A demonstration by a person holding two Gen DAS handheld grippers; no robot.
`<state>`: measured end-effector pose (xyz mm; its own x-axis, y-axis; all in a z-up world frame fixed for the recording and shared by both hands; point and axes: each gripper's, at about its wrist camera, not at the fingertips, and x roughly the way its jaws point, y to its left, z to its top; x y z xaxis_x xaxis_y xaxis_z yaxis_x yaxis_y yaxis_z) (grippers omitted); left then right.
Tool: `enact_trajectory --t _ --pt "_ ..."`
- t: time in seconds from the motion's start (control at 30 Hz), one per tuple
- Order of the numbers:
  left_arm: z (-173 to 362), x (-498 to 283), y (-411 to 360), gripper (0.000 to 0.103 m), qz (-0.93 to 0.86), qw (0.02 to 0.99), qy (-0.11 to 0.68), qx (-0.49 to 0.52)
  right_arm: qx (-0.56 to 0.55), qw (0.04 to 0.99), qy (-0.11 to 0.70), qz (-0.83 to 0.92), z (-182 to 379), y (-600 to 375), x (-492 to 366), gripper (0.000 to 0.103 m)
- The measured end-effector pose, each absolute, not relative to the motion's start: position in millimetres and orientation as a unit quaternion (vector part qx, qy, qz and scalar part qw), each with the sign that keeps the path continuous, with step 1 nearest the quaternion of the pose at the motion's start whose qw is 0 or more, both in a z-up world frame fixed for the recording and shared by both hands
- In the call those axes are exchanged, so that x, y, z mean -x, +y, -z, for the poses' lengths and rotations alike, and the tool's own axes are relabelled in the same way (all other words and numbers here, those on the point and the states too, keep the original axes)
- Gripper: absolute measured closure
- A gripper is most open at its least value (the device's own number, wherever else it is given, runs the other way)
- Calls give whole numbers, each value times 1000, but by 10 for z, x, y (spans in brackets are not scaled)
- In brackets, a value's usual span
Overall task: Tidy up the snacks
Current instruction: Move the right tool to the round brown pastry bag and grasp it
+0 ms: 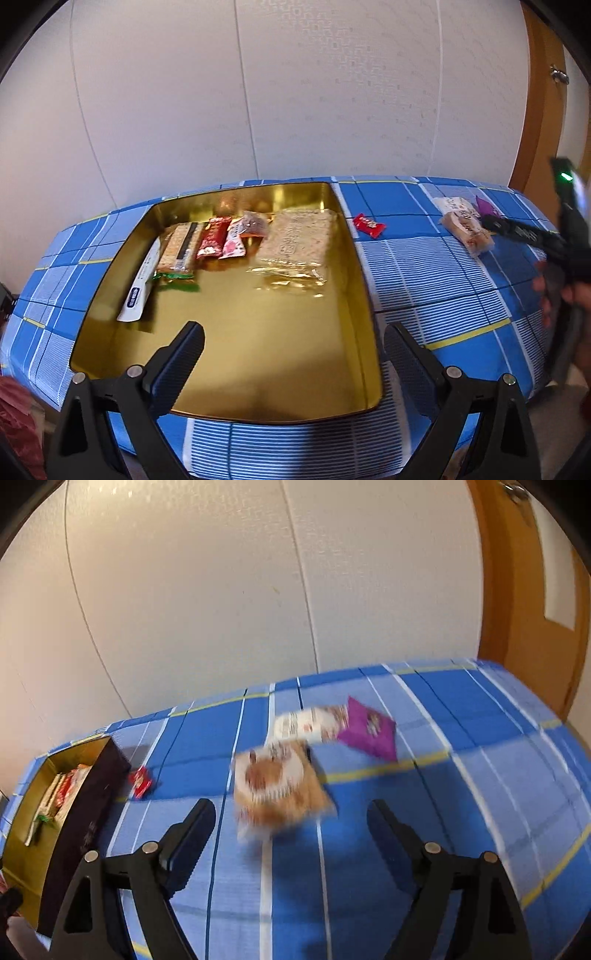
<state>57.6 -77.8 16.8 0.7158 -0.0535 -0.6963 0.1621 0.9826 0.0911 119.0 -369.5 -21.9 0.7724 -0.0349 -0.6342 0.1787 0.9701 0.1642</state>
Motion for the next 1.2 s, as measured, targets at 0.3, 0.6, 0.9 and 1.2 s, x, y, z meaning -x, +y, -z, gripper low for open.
enact_trajectory --t 0.3,0.6,0.9,1.2 --pt "-163 -587 -935 5 74 918 381 -80 -122 922 365 54 325 -3754 -1663 18" --pt "-157 -637 -1089 5 83 915 385 -86 -168 919 355 39 495 -3812 -1553 34" --pt "-236 -725 -1285 5 93 915 381 -94 -145 919 363 59 470 -3791 -1585 34" --pt "-288 -832 -1484 5 105 912 383 -97 -125 918 374 38 492 -3705 -1618 50"
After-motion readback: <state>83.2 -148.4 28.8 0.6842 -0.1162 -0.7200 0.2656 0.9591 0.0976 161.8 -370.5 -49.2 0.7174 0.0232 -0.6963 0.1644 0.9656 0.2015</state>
